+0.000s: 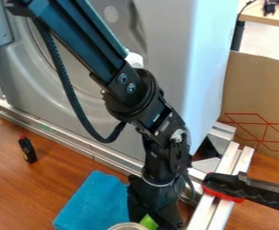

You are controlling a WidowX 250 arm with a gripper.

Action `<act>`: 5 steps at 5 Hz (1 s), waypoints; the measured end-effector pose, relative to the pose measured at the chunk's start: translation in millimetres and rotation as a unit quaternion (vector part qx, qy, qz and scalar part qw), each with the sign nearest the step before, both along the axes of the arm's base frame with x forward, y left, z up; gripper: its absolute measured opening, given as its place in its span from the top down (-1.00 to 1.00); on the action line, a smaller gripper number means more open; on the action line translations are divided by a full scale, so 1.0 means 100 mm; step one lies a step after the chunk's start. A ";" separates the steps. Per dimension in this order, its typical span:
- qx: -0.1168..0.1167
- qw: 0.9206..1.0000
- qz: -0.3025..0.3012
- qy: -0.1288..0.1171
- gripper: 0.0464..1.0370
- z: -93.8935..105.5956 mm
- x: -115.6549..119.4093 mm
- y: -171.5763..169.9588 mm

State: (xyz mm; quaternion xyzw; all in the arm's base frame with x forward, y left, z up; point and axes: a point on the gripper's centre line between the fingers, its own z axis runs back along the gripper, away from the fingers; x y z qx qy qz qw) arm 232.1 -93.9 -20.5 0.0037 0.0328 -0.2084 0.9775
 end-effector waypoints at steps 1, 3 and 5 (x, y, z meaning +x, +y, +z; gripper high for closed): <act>0.004 1.000 0.009 0.004 -0.95 0.00 -0.01 0.01; -0.013 0.999 0.031 -0.030 -0.93 0.33 -0.05 0.06; -0.036 0.994 0.072 -0.078 -0.93 0.91 -0.10 0.32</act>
